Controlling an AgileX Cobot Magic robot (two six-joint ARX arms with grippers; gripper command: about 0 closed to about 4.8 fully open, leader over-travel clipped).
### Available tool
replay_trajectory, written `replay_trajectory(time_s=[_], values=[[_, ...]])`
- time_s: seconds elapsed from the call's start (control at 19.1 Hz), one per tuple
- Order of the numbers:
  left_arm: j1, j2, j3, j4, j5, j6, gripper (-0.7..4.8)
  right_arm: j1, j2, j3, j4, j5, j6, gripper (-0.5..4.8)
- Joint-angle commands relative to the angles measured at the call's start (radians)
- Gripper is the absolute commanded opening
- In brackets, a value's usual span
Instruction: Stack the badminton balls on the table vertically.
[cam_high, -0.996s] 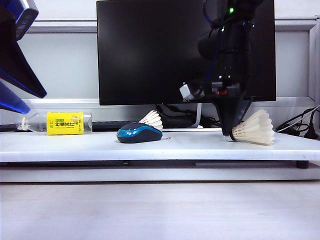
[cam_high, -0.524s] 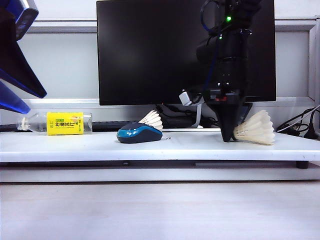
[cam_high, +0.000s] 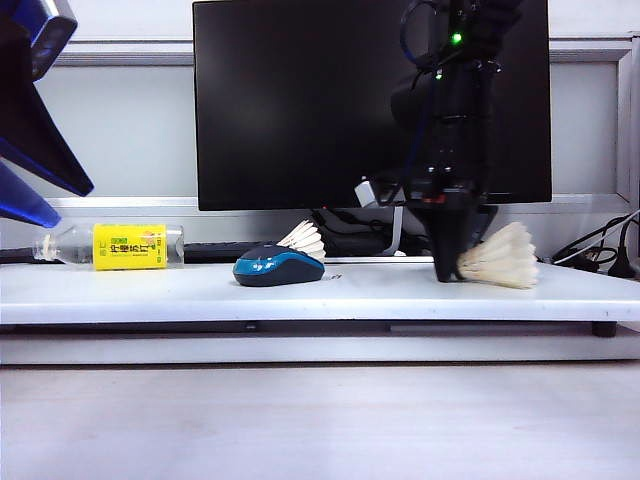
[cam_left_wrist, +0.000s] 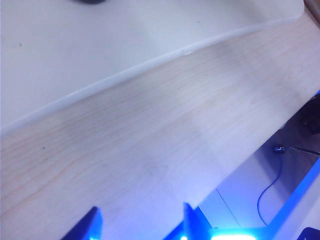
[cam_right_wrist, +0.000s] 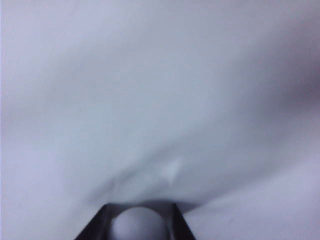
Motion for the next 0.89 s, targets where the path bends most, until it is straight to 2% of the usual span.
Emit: replay_trajectory(time_s=[0.05,0.47,0.89], values=[[0.0,-0.001,0.005,0.011,0.002,0.005,2.2,0.002,0.003,0.037,0.054,-0.102,0.046,1.15],[0.0,-0.001,0.005,0.012,0.002,0.005,2.2,0.001,-0.009,0.153,0.315,-0.319,0.268,1.16],[0.0,-0.001,0.005,0.012,0.002,0.005,2.2,0.0,-0.029,0.153,0.536,-0.491,0.388,1.27]])
